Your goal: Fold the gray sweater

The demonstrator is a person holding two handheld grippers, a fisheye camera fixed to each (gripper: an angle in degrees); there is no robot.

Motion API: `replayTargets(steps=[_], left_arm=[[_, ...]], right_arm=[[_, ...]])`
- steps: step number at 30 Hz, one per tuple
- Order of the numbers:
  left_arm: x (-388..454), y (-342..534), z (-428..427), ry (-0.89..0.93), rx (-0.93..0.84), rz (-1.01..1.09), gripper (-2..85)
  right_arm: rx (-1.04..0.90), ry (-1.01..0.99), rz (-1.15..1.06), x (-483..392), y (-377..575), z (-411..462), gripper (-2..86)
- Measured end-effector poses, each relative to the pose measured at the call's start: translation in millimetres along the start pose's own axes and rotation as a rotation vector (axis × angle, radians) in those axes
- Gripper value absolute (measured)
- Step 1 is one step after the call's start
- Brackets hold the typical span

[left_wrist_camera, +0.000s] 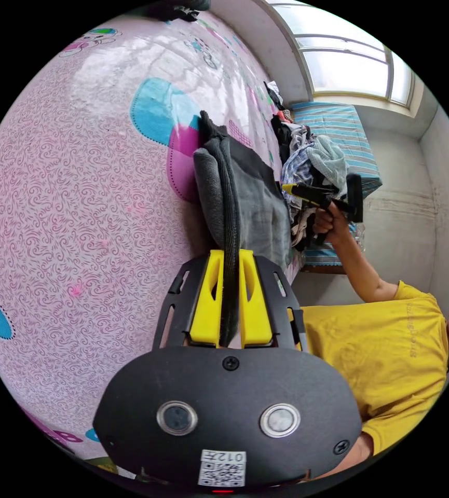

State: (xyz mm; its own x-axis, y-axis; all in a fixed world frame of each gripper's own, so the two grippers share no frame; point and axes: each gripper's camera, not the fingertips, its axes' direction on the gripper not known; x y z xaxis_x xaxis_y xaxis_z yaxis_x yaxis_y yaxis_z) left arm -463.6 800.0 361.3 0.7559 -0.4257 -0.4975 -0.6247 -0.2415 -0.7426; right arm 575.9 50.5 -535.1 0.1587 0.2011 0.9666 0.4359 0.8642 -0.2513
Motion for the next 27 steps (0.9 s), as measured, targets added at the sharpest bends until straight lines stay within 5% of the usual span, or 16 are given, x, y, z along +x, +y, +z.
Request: replayTargets(steps=[27], left_arm=[[259, -71, 67, 0.010, 0.002, 0.039, 3.2]], right_arm=[[-0.038, -0.255, 0.087, 181, 182, -13, -0.1]])
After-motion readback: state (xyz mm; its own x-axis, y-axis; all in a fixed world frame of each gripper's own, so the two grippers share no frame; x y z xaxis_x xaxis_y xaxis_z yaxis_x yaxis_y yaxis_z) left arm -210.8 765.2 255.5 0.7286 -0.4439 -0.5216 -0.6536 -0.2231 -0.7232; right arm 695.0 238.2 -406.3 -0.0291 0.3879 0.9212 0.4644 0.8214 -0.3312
